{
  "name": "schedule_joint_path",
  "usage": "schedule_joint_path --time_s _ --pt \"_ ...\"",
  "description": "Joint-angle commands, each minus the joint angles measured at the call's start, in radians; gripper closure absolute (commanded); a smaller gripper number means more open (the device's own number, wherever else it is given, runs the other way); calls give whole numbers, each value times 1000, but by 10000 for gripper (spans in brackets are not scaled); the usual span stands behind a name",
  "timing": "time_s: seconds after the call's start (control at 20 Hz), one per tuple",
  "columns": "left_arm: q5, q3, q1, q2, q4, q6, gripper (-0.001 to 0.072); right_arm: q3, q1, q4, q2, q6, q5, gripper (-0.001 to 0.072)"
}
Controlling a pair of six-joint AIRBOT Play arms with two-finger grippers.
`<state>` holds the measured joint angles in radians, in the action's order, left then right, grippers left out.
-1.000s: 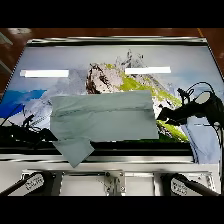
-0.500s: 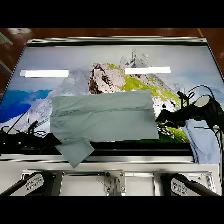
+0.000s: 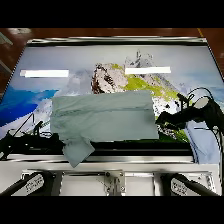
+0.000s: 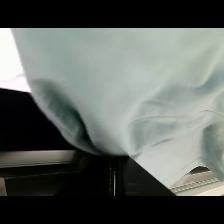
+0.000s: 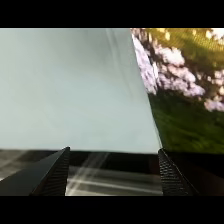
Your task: Fold the shirts.
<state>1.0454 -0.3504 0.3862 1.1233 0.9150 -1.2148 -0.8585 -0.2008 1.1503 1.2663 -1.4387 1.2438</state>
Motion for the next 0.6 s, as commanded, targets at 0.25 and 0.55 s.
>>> schedule_joint_path --time_s 0.25,0.55 --pt "40 2 -6 -59 -19 89 666 179 -119 -3 0 11 -58 42" --pt "39 2 -6 -60 -19 89 666 190 -119 -199 95 82 -127 45"
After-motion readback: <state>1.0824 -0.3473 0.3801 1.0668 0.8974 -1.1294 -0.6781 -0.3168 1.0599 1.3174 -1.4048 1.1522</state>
